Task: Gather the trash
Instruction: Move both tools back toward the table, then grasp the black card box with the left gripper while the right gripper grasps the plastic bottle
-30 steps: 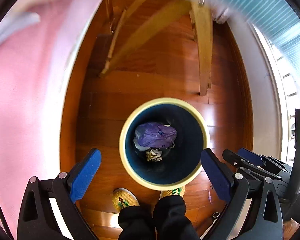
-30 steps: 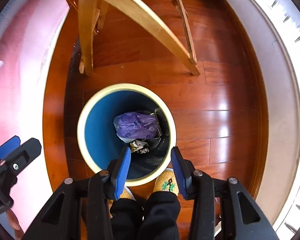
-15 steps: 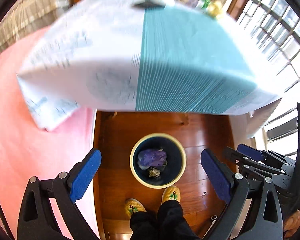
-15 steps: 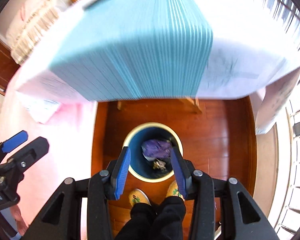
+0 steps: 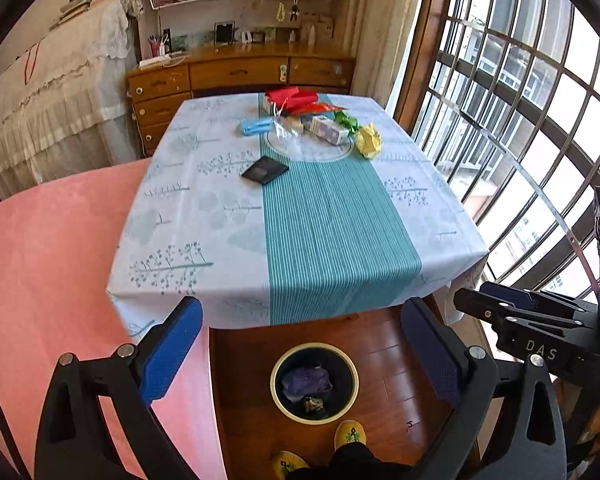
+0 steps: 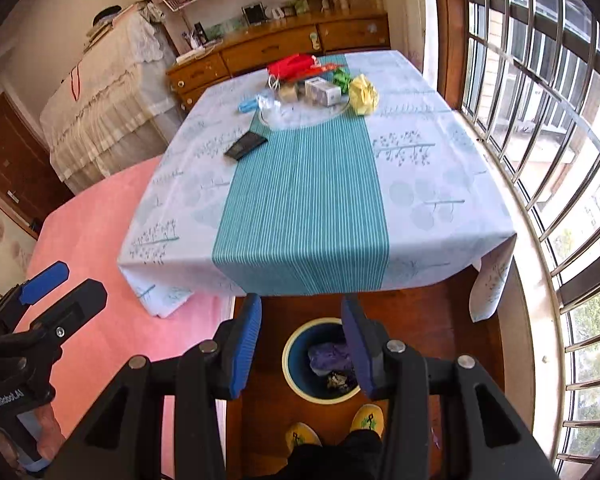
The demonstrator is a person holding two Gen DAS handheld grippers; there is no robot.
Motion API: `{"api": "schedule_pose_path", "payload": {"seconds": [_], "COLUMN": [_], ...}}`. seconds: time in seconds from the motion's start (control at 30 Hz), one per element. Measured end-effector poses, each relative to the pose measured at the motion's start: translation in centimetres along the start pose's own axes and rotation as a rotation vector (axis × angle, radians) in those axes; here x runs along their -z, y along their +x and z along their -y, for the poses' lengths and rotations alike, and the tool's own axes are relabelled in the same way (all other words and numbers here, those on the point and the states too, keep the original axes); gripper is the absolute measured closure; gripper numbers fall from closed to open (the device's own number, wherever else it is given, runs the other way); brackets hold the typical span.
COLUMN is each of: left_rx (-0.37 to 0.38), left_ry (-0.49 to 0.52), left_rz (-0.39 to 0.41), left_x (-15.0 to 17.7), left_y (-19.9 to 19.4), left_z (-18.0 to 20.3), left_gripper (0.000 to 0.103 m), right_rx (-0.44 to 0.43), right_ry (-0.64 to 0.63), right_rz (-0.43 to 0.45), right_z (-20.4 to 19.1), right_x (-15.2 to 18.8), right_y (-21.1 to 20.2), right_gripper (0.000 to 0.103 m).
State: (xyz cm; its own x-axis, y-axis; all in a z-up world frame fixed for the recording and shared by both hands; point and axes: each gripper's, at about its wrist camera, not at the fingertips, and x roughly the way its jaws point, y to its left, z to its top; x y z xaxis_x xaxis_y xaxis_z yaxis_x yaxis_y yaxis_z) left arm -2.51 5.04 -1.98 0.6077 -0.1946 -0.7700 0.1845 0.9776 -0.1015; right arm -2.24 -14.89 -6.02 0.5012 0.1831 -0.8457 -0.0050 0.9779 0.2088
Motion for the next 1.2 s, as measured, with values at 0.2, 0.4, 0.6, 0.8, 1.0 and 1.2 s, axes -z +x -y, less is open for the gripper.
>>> {"api": "schedule_pose_path", "payload": {"seconds": [0.2, 0.4, 0.6, 0.8, 1.0, 1.2], "left_rx": [-0.018, 0.008, 0.016, -0.039, -0.115, -0.18], "left_ry": [-0.01, 0.003, -0.011, -0.014, -0.01, 0.054], "left_rz": [0.06, 0.013, -0.065, -0.168, -0.271, -0.358], "left_x": [-3.3, -6.1, -8.8, -12.2, -16.3, -18.8], "left_y": [-1.7, 0.2, 5.9, 15.0, 25.3, 33.0], "left_z": [-1.3, -2.6, -4.1, -4.6, -4.6, -4.2], "left_gripper": [0.004, 0.004, 0.004, 0.004, 0.004, 0.004], "right_rx": [0.011, 0.006, -0.01, -0.048, -0.093, -0.137], "right_ry": [0.008, -0.028, -0.067, -0.137, -0.213, -0.279], "right_rz": [0.087, 0.121, 0.096, 0.029, -0.078, -0.164], "right_z": [-1.0, -1.9, -1.7, -0.9, 0.8, 1.6], "right_x": [-3.3, -5.7, -10.0, -16.2, -22.2, -26.3], "right_y": [-2.3, -2.0, 1.7, 8.7, 16.6, 23.0], "right_gripper": [0.061, 0.061, 0.061, 0.061, 0.061, 0.061]}}
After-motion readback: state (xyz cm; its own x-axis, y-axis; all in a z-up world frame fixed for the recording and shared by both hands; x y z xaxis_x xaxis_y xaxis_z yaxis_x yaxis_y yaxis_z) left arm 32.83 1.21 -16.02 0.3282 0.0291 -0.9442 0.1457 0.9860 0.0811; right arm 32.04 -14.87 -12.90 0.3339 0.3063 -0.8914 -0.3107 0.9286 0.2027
